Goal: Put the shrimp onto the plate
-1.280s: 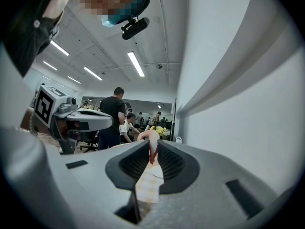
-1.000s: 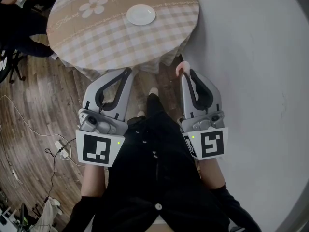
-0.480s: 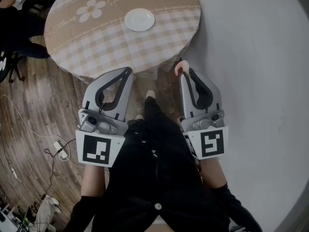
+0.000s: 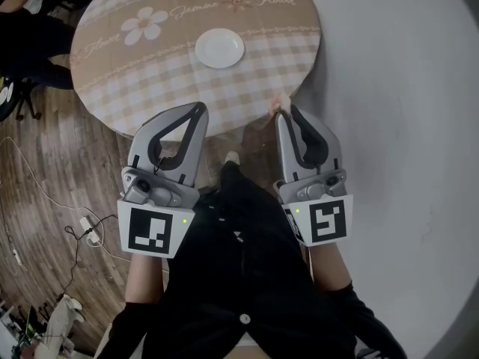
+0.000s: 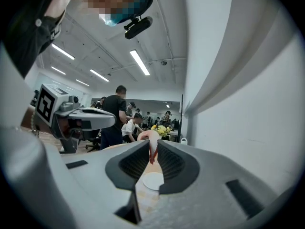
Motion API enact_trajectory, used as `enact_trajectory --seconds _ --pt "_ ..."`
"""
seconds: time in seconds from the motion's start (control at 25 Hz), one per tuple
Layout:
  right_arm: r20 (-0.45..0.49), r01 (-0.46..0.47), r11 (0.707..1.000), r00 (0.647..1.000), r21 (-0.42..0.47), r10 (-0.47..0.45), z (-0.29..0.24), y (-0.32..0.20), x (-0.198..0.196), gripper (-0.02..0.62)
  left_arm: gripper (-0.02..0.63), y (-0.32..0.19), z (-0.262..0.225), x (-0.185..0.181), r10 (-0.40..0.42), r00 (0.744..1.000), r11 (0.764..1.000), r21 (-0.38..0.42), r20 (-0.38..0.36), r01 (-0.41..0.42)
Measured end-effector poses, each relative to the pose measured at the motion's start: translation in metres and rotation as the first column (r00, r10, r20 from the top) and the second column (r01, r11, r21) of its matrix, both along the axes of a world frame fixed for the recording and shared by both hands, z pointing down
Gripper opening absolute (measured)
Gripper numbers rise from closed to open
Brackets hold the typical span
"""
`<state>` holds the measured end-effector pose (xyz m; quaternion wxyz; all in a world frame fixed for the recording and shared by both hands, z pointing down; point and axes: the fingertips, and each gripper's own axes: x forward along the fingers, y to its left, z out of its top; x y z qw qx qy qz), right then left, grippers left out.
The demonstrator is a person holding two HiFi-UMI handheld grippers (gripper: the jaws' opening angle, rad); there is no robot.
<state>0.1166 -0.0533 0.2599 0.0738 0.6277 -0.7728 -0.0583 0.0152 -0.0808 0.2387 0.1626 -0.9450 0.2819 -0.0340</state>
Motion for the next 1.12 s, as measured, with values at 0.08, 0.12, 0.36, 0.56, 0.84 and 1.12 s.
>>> enact_trajectory --seconds 0.08,0.12,0.36,0.56,0.84,1.12 --pt "0.005 0.016 1.000 1.000 0.001 -0.016 -0.001 -0.013 0.006 0.040 0.002 -0.010 -0.001 0.005 -0.015 1.000 1.000 -0.001 0.001 0.015" --pt "0.007 0.022 1.000 1.000 0.002 -0.022 -0.001 -0.018 0.008 0.040 0.002 -0.015 -0.002 0.008 -0.022 1.000 1.000 0.000 0.002 0.022" --pt "0.012 0.073 0.997 0.997 0.010 -0.073 -0.003 -0.036 0.019 0.040 0.002 -0.026 -0.005 0.016 -0.074 0.997 0.997 0.007 0.012 0.074" --pt "0.029 0.114 0.993 0.993 0.017 -0.114 -0.002 -0.069 0.027 0.040 0.002 -0.054 -0.004 0.023 -0.113 0.993 0.994 0.004 0.028 0.113" --pt "0.039 0.142 0.990 0.989 0.005 -0.142 0.000 -0.092 0.036 0.040 0.002 -0.075 -0.004 0.036 -0.131 0.991 0.991 -0.011 0.016 0.131" --pt "0.053 0.145 0.989 0.988 0.021 -0.146 -0.004 -0.105 0.037 0.040 0.002 -0.087 -0.003 0.040 -0.120 0.992 0.993 -0.018 0.024 0.121"
